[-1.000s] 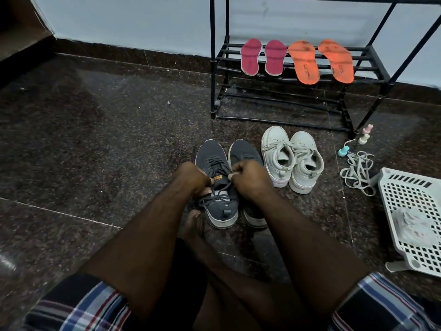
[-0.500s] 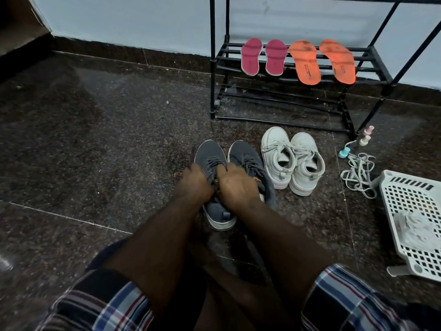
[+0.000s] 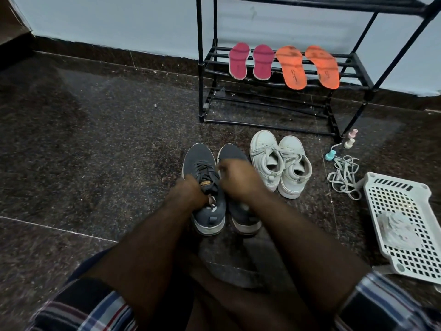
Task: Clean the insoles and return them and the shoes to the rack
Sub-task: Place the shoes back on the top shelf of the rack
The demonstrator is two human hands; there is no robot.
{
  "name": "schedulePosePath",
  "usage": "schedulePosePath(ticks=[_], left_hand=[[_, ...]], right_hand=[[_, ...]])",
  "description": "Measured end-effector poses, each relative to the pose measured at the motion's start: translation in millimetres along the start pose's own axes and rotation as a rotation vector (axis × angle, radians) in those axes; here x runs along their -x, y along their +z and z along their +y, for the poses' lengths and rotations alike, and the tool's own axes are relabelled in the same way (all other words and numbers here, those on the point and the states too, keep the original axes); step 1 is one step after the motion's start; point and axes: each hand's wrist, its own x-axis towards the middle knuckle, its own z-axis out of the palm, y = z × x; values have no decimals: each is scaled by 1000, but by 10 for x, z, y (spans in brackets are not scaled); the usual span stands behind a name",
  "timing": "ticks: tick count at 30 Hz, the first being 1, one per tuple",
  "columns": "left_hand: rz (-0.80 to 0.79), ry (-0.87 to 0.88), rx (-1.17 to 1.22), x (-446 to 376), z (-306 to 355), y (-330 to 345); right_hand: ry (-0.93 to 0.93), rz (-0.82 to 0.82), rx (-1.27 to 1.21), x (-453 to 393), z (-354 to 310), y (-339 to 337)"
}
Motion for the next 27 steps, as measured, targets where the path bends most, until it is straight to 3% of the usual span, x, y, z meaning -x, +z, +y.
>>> schedulePosePath(ticks=[3, 5, 11, 15, 17, 22, 27], left_hand=[[-30, 25, -66, 15, 159, -96], [17, 68, -3, 23, 294, -184], [67, 195, 2, 10, 504, -181], [47, 272, -51, -244, 435, 85], [23, 267, 11, -303, 438, 116], [172, 300, 168, 7, 573, -136], [122, 365, 150, 166, 629, -124]], right_hand=[[293, 183, -141, 23, 500, -352], [322, 164, -177, 54, 682, -410], [165, 57, -220, -304, 561, -202], [-65, -262, 173, -600, 458, -154], [-78, -324, 292, -667, 490, -216], [-67, -187, 170, -518, 555, -516], [91, -71, -161, -133, 623, -515]])
